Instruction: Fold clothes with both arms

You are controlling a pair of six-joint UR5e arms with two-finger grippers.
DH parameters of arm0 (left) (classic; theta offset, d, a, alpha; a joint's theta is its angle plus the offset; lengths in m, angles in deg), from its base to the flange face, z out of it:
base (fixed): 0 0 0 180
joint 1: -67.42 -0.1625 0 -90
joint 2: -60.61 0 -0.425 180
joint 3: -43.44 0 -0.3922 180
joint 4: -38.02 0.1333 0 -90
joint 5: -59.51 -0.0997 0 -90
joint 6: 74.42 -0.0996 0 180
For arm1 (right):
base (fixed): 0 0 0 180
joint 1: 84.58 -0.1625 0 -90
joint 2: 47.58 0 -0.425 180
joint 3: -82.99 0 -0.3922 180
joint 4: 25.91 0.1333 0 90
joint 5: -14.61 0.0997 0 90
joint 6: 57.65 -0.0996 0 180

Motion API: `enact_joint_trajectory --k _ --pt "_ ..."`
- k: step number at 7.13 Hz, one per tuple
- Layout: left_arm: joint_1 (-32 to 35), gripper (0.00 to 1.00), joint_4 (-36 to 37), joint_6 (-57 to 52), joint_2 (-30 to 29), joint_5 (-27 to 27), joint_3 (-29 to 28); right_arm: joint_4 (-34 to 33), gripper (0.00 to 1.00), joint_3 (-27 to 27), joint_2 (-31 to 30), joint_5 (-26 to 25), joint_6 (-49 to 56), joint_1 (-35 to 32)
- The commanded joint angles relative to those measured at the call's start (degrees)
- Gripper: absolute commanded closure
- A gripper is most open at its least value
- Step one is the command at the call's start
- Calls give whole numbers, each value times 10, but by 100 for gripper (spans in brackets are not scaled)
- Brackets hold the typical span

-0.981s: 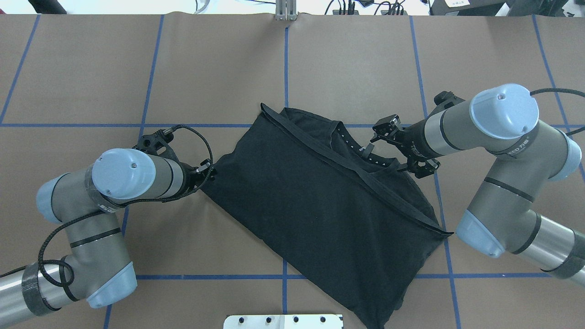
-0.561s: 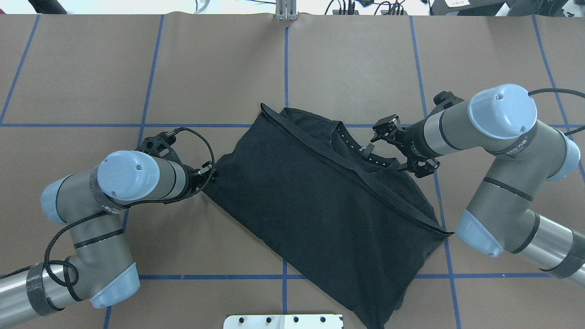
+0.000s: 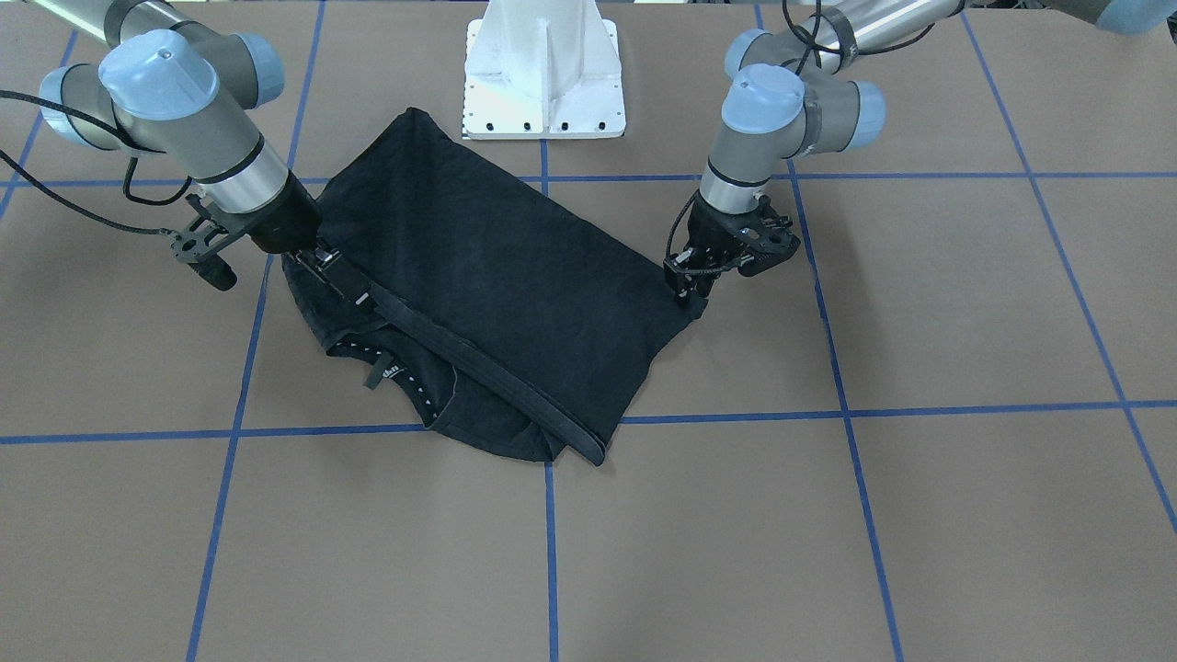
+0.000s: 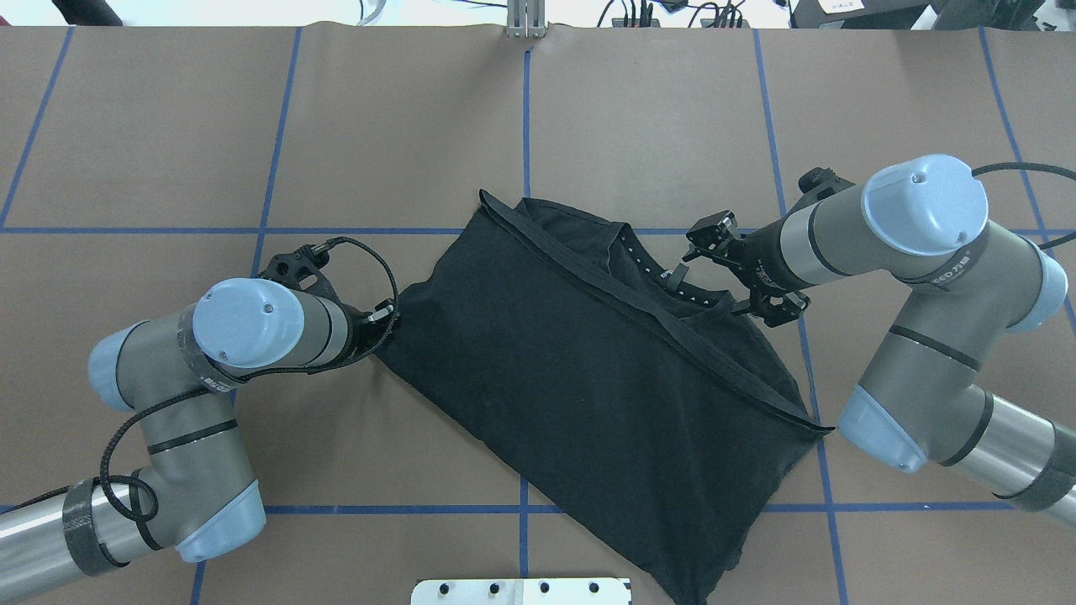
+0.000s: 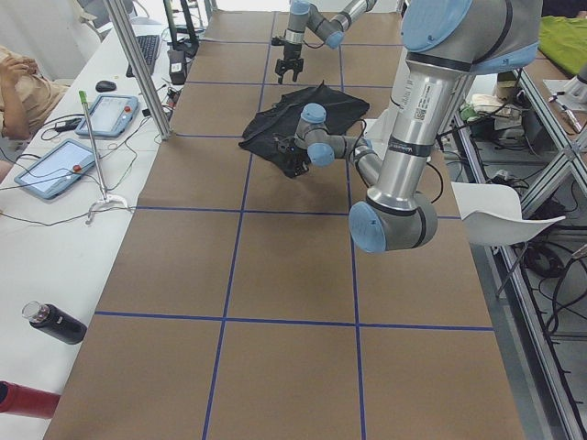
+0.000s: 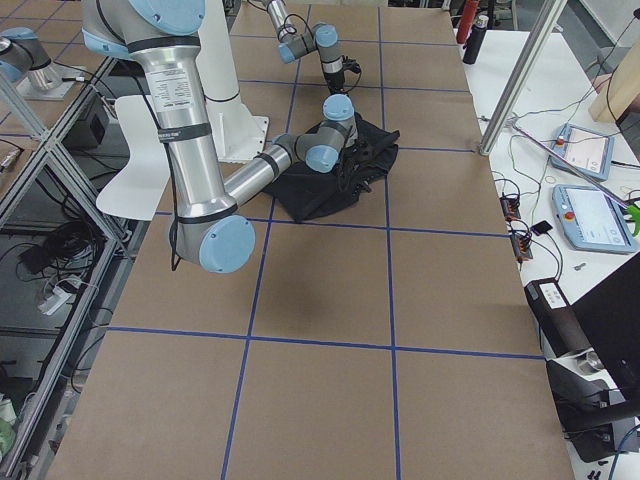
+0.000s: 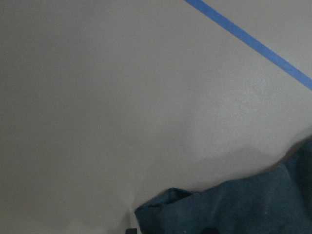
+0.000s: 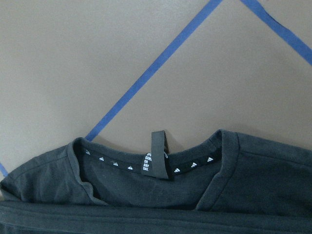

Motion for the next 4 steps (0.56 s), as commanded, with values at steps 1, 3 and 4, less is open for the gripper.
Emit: enact_joint_trajectory --k 1,3,4 --pt "2 100 0 -3 0 0 2 0 0 0 0 0 0 0" --pt "30 100 0 -57 -5 1 12 0 0 0 0 0 0 -1" --pt "57 100 -1 -96 -11 2 7 0 0 -1 0 0 0 -1"
